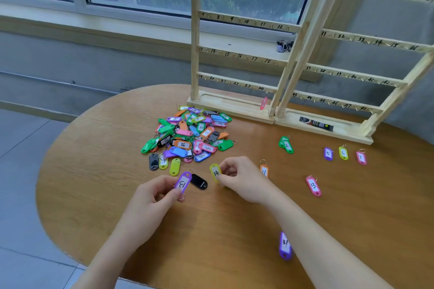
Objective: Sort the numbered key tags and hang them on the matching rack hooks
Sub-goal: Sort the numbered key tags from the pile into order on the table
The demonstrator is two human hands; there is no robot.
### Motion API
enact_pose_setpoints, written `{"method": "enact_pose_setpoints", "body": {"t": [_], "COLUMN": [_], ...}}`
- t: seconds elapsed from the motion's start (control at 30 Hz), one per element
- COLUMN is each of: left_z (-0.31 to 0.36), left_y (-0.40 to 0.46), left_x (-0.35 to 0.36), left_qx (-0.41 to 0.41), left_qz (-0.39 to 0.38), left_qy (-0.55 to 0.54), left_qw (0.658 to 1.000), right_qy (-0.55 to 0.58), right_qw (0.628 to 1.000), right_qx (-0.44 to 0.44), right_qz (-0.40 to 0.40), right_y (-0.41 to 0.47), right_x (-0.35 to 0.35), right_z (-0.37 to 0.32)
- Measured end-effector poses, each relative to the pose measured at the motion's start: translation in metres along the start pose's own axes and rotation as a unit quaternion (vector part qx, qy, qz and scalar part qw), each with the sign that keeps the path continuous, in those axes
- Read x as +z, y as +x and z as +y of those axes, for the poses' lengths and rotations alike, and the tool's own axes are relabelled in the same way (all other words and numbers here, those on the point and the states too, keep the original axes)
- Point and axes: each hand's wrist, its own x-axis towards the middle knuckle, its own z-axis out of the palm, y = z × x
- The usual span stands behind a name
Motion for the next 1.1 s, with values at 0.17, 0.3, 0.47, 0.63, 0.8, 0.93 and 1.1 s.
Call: {"method": "enact_pose_setpoints", "body": {"t": [0.17,0.3,0.47,0.63,0.8,0.93,1.1], "left_z": [0.003,0.009,0.022,0.028,0.032,0.042,0.057], "left_y": [0.001,0.000,-0.004,-0.005,-0.006,-0.006,0.002], "left_x": [0.012,0.024,0.033,0.042,0.054,0.071,0.093], "left_qx": [-0.003,-0.006,0.005,0.014,0.013,0.023,0.049], "left_qz": [-0.018,-0.022,-0.060,-0.089,-0.107,-0.113,-0.137], "left_qy": [-0.022,-0.014,-0.013,-0.009,0.001,-0.009,-0.014], "left_qw": [1.000,1.000,0.998,0.996,0.994,0.993,0.989], "right_qy": [0.050,0.070,0.093,0.088,0.116,0.117,0.142], "right_qw": [0.999,0.996,0.994,0.995,0.991,0.987,0.975], "right_qx": [-0.004,-0.005,-0.001,0.005,0.011,0.021,0.051], "right_qz": [0.018,0.048,0.056,0.043,0.069,0.105,0.163], "right_y": [-0.021,-0.033,-0.051,-0.065,-0.081,-0.097,-0.119], "right_x": [-0.012,-0.019,-0.027,-0.040,-0.049,-0.058,-0.074], "right_z": [0.000,0.005,0.015,0.026,0.039,0.051,0.070]}}
